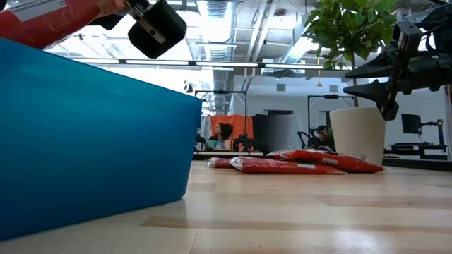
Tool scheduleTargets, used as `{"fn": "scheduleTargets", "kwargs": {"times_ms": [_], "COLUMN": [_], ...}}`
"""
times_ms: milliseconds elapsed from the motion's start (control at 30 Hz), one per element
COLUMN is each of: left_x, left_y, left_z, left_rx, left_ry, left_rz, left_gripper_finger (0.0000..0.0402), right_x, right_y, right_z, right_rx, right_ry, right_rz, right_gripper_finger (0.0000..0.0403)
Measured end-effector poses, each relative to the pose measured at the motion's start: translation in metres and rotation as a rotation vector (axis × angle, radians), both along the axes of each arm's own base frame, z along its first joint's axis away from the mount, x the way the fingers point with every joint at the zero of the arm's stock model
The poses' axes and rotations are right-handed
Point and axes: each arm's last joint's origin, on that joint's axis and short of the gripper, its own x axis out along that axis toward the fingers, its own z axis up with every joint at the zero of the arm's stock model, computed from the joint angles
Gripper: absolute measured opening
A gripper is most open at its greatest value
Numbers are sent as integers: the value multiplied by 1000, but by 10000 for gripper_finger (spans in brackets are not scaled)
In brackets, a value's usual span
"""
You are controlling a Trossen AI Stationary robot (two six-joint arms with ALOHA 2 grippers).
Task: Sort popcorn bags into baskets
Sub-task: Put the red popcorn bag into the blue bin
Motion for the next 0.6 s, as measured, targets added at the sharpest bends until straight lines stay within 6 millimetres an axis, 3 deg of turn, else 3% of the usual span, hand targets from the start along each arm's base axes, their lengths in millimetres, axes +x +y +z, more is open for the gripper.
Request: {"fn": "scheduleTargets", "kwargs": {"times_ms": [200, 333, 500, 600], "left_x": [0, 5, 13, 18], "left_y": [1, 5, 13, 23], "left_z": [0, 13, 33, 42], "left_rx": [11, 68, 91, 94], "left_ry": [10, -31, -85, -77], "left_rz": [28, 62, 105, 218], "left_gripper_finger": [133, 184, 218, 221], "right_x": [0, 0, 0, 0], "right_y": [0, 0, 0, 0], "right_z": [0, 0, 0, 0], "right_rx": [-1, -1, -5, -8], "right_ry": [0, 1, 2, 3], "right_rz": [1, 1, 2, 2], "right_gripper_finger": [200, 208, 210, 208]}}
